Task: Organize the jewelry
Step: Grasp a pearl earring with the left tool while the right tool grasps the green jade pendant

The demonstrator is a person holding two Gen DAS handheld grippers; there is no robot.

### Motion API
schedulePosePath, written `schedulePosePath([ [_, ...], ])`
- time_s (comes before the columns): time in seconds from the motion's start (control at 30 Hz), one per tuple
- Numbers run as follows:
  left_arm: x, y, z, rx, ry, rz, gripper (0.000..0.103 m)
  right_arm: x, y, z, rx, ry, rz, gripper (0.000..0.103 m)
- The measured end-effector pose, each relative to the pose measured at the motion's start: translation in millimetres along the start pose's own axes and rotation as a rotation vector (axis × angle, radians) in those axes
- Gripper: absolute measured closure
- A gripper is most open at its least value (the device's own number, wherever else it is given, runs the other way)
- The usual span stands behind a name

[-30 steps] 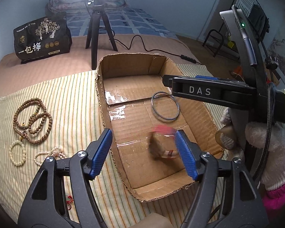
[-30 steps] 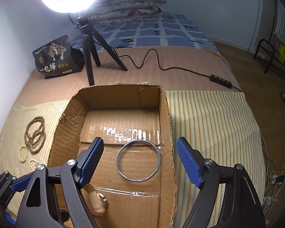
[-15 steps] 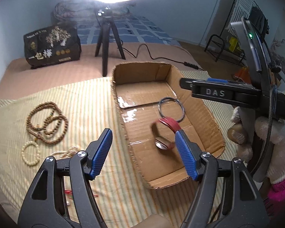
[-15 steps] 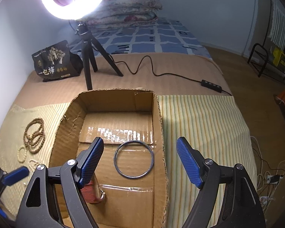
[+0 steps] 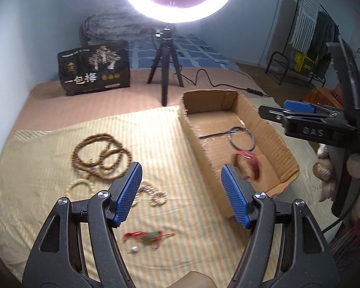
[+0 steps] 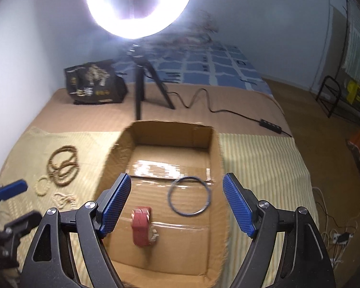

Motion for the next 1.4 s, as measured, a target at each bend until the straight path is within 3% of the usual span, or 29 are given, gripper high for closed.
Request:
schedulePosePath([
  [0.3,-1.7,-27.5,64.4,0.074,0.044,0.058,0.033,11.3,-15.3,63.3,0.116,0.118,-0.064,0.024],
  [0.4,-4.5,-39.5,83.8,0.102,0.055,0.086,0.034,6.5,-24.5,82.6,0.138,0.181,-0.024,0.024],
  [0.57,-10.1,-58.9,105.6,0.116,0.067,0.128,0.044,-4.1,-44.2,114.6,0.159,0.254,0.041,0.024],
  [0.87,-30.9,-89.7,108.9,0.106,0.023,0.224,0.065,-37.8,-84.3,154.6,0.21,0.331,0.181,0.024],
  [0.97,-36.2,-95.5,106.9,0.1,0.008,0.245,0.07,-51.2,-97.8,164.2,0.24,0.347,0.233,0.034],
  [1.2,-47.6,-103.0,99.6,0.071,-0.009,0.276,0.073,-77.7,-119.0,177.6,0.286,0.353,0.317,0.048],
  [1.4,-57.0,-110.4,92.6,0.036,-0.008,0.294,0.074,-91.5,-126.7,179.3,0.304,0.339,0.349,0.048],
])
Point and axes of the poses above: each gripper's, at about its wrist camera, not at the fingertips, and x roughly against the way its jaws point, z to its left, y to its top, the point moved 6 cm from there along -x, roughly the way its jaws point, and after that the axes turned 14 degrees about y, right-handed, at the moved point
